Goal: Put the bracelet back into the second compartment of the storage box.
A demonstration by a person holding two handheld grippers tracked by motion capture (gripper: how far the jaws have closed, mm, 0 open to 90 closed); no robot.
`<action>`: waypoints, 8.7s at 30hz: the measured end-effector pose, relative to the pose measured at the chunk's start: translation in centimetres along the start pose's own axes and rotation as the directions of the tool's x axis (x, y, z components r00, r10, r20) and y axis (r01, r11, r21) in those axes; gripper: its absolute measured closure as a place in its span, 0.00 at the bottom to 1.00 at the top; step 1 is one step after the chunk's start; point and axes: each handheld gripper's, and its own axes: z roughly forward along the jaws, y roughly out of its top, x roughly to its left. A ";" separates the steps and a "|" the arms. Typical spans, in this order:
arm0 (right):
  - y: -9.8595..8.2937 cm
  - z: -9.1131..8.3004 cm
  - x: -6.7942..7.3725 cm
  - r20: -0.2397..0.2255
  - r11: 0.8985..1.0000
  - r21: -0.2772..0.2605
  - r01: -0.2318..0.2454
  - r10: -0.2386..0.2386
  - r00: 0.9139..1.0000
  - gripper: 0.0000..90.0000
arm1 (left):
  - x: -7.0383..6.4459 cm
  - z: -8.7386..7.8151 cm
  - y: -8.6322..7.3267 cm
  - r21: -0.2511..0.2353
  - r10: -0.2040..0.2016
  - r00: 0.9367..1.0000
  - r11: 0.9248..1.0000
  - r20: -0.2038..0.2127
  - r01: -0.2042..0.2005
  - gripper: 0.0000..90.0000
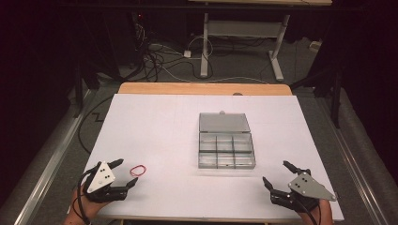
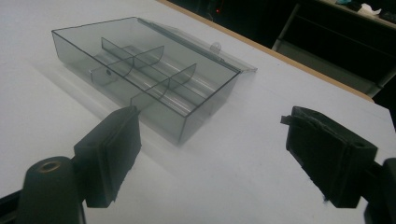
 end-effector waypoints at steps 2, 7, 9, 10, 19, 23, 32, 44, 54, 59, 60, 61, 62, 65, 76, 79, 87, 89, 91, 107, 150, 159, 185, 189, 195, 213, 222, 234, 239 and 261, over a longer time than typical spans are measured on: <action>-0.1 0.2 -0.2 -0.002 1.000 0.004 -0.010 0.010 1.000 0.21 | 0.1 0.3 -0.1 0.008 -0.003 1.000 1.000 0.007 0.003 0.22; 0.0 0.1 0.0 -0.007 1.000 -0.001 -0.007 0.007 1.000 0.21 | 0.1 0.8 -0.1 0.030 -0.022 0.999 0.999 0.033 0.021 0.22; 0.1 0.2 0.2 -0.010 1.000 0.001 0.007 -0.007 1.000 0.21 | -0.3 0.8 -0.1 0.045 -0.001 1.000 0.999 0.029 -0.001 0.22; 0.1 0.2 0.3 -0.011 1.000 0.003 0.013 -0.013 1.000 0.21 | -0.4 0.8 -0.2 0.059 0.016 0.999 0.998 0.028 -0.017 0.24; 0.2 0.9 0.6 -0.033 0.999 0.018 0.033 -0.032 0.999 0.21 | 0.0 1.2 -0.5 0.091 -0.005 0.997 0.996 0.078 -0.002 0.41; 0.0 1.0 0.8 -0.034 0.999 0.026 0.039 -0.038 0.999 0.21 | 0.4 1.8 -0.5 0.107 -0.056 0.991 0.993 0.119 0.043 0.45; -0.2 1.4 1.2 -0.046 0.996 0.050 0.075 -0.073 0.996 0.21 | 1.2 4.0 0.1 0.188 -0.093 0.981 0.980 0.173 0.060 0.64; -0.3 1.7 2.2 -0.052 0.987 0.073 0.140 -0.136 0.989 0.21 | 1.9 4.2 0.1 0.206 -0.145 0.978 0.972 0.148 0.113 0.96; -0.3 1.5 1.8 0.026 0.987 0.061 0.150 -0.151 0.988 0.23 | 1.8 3.5 1.0 0.155 -0.126 0.981 0.983 0.148 0.103 0.96; -0.6 1.6 1.4 0.048 0.987 0.067 0.147 -0.150 0.987 0.23 | 1.4 2.8 1.8 0.116 -0.109 0.981 0.989 0.161 0.091 0.96; -0.6 1.6 1.4 0.049 0.987 0.066 0.143 -0.147 0.988 0.23 | 1.3 2.7 2.0 0.110 -0.104 0.981 0.990 0.163 0.086 0.96; -0.7 1.6 1.3 0.050 0.988 0.064 0.140 -0.143 0.988 0.23 | 1.2 2.7 2.1 0.106 -0.096 0.982 0.991 0.163 0.079 0.96; -0.6 1.6 1.3 0.050 0.989 0.060 0.137 -0.140 0.989 0.23 | 1.0 2.6 2.3 0.102 -0.089 0.983 0.992 0.163 0.073 0.96; -0.6 1.5 1.2 0.049 0.991 0.052 0.126 -0.129 0.990 0.23 | 0.8 2.7 2.7 0.093 -0.074 0.983 0.994 0.171 0.059 0.96; -0.7 1.4 0.9 0.029 0.994 0.039 0.105 -0.106 0.994 0.23 | -0.5 3.7 5.4 0.055 -0.019 0.984 0.998 0.176 0.009 0.96; -0.7 1.4 0.8 0.026 0.994 0.039 0.105 -0.106 0.994 0.23 | -0.9 4.1 6.2 0.037 -0.007 0.985 0.999 0.173 0.001 0.96; -0.9 1.5 0.8 0.022 0.994 0.042 0.101 -0.102 0.995 0.23 | -1.6 5.8 8.5 0.011 0.023 0.981 1.000 0.195 -0.026 0.96; -0.9 1.5 0.8 0.020 0.994 0.044 0.101 -0.102 0.995 0.23 | -1.9 6.2 9.1 0.007 0.038 0.979 0.999 0.200 -0.040 0.96; -0.9 1.5 0.8 0.020 0.994 0.044 0.099 -0.100 0.995 0.23 | -2.2 6.7 9.6 0.004 0.053 0.976 0.998 0.210 -0.056 0.96; -0.9 1.5 1.0 0.007 0.994 0.044 0.105 -0.105 0.994 0.22 | -5.3 10.6 14.7 -0.057 0.119 0.944 0.993 0.306 -0.106 0.96; -1.3 1.7 1.0 -0.044 0.990 0.070 0.124 -0.121 0.992 0.22 | -9.4 21.2 23.1 0.099 0.220 0.899 0.956 0.378 -0.276 0.96; -1.3 1.7 1.0 -0.048 0.990 0.071 0.125 -0.122 0.991 0.22 | -8.3 22.3 23.4 0.144 0.219 0.926 0.951 0.306 -0.273 0.96; -1.5 1.9 1.2 -0.063 0.987 0.084 0.137 -0.132 0.989 0.22 | -8.0 22.2 23.4 0.133 0.215 0.946 0.958 0.244 -0.253 0.93; -1.4 1.9 1.2 -0.064 0.987 0.082 0.137 -0.132 0.989 0.22 | -7.9 21.6 23.6 0.115 0.221 0.946 0.960 0.239 -0.254 0.93; -1.4 1.9 1.3 -0.065 0.987 0.084 0.137 -0.131 0.989 0.22 | -7.7 20.8 23.8 0.075 0.225 0.945 0.966 0.239 -0.249 0.92; -1.4 1.9 1.2 -0.058 0.988 0.081 0.130 -0.126 0.990 0.22 | -7.5 20.1 23.9 0.032 0.200 0.961 0.977 0.192 -0.210 0.49; -1.4 1.9 1.2 -0.059 0.988 0.082 0.130 -0.126 0.990 0.22 | -7.7 19.9 23.8 0.010 0.199 0.967 0.979 0.161 -0.203 0.20; -1.3 1.9 1.4 -0.063 0.989 0.078 0.127 -0.122 0.991 0.22 | -7.8 18.9 23.7 -0.025 0.233 0.962 0.972 0.142 -0.232 0.19; -1.3 1.9 1.4 -0.064 0.989 0.073 0.126 -0.121 0.991 0.22 | -7.8 18.4 23.7 -0.036 0.241 0.961 0.970 0.132 -0.239 0.20; -1.4 2.1 1.6 -0.066 0.989 0.081 0.124 -0.119 0.991 0.21 | -7.2 16.1 22.4 -0.078 0.298 0.952 0.953 0.069 -0.292 0.19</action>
